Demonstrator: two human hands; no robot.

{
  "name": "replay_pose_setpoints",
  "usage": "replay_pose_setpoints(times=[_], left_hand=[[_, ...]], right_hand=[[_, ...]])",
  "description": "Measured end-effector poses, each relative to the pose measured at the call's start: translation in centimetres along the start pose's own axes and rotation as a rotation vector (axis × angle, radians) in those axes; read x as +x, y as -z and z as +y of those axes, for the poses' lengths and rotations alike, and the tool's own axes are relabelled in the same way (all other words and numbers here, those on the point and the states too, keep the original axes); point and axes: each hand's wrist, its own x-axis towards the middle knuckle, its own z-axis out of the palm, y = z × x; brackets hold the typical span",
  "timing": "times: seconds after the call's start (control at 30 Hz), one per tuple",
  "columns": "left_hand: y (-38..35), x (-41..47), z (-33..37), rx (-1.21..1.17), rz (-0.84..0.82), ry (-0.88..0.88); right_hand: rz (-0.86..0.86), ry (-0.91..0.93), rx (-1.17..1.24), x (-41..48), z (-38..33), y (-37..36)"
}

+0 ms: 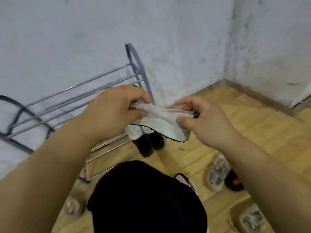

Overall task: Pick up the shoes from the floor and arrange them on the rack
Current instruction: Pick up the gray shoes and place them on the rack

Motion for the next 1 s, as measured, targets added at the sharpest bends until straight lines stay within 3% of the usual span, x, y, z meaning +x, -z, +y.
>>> replay_pose_setpoints(times=[0.2, 0.37, 0.5, 0.6, 0.67, 0.8, 1.0], left_hand=[[9.7, -22.2, -10.4, -0.162, 0.511, 0.577], [6.0, -44.4, -13.3, -0.252, 0.861, 1.104], [-2.5, -58.3, -10.7, -0.338, 0.937, 1.458], [-9.4, -64.3, -8.3, -0.342, 0.839, 1.677], [-13.4, -65.7, -7.3, -0.403, 0.76, 1.737], [-19.0, -65.9, -8.1, -0.552, 0.742, 1.758], [-21.7, -64.6, -12.1, -0.502, 0.753, 1.749]], right_hand=[[-0.561, 0.446, -0.078, 1.6, -14.8, -19.9], [-1.05, 0.841, -0.203, -8.7, -21.8, -39.1], [-1.451, 0.999, -0.422, -19.8, -20.8, -50.1], [-1.69, 0.959, -0.543, -26.8, -15.6, -53.2], [-1.831, 1.033, -0.668, -29.7, -12.7, -53.6], [-1.866, 1.019, -0.731, -30.3, -11.1, -54.2], [-1.817, 0.972, -0.842, -29.6, -9.9, -55.2]])
